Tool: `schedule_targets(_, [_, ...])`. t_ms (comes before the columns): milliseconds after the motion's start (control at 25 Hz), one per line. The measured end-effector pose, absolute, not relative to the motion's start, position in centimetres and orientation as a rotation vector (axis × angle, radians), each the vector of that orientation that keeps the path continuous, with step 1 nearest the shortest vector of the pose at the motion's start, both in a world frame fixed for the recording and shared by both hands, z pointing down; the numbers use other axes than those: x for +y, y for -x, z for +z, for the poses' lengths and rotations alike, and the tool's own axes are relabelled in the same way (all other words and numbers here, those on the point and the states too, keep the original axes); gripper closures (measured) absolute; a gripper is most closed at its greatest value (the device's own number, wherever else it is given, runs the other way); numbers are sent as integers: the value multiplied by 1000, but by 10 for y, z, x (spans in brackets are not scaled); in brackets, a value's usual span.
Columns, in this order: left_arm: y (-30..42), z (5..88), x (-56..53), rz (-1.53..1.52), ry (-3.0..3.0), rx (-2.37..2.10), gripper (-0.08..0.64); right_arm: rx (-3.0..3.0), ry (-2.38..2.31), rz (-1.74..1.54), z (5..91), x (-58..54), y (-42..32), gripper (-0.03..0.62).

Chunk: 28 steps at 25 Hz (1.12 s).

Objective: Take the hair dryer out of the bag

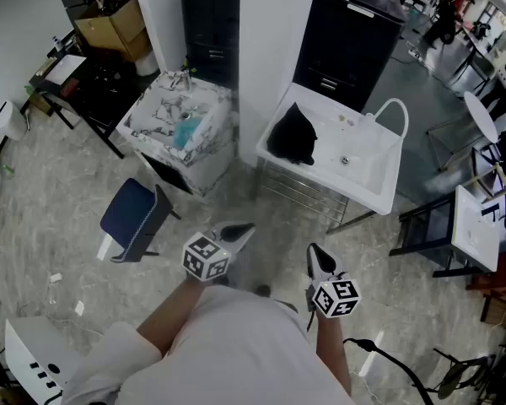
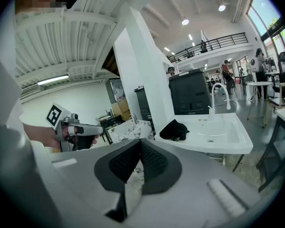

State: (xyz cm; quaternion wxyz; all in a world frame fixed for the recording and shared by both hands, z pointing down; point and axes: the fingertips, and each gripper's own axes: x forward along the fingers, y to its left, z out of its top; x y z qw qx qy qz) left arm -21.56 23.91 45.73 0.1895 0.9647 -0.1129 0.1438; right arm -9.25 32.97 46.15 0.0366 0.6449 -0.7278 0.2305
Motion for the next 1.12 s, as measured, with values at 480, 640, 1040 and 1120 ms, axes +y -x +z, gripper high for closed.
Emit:
schedule_targets(480, [202, 458, 253, 404, -2712, -351, 561, -2275, -1943, 692, 462, 337, 80, 588])
schedule_targets(640, [199, 459, 259, 400, -2707, -380, 561, -2296, -1935, 706, 463, 341, 74, 588])
schedule_targets(1040, [186, 466, 287, 398, -2691, -446, 561, -2329, -1886, 724, 474, 367, 55, 588])
schedule_targets(1120, [182, 467, 293, 401, -2689, -456, 561, -2334, -1879, 721, 475, 371, 50, 588])
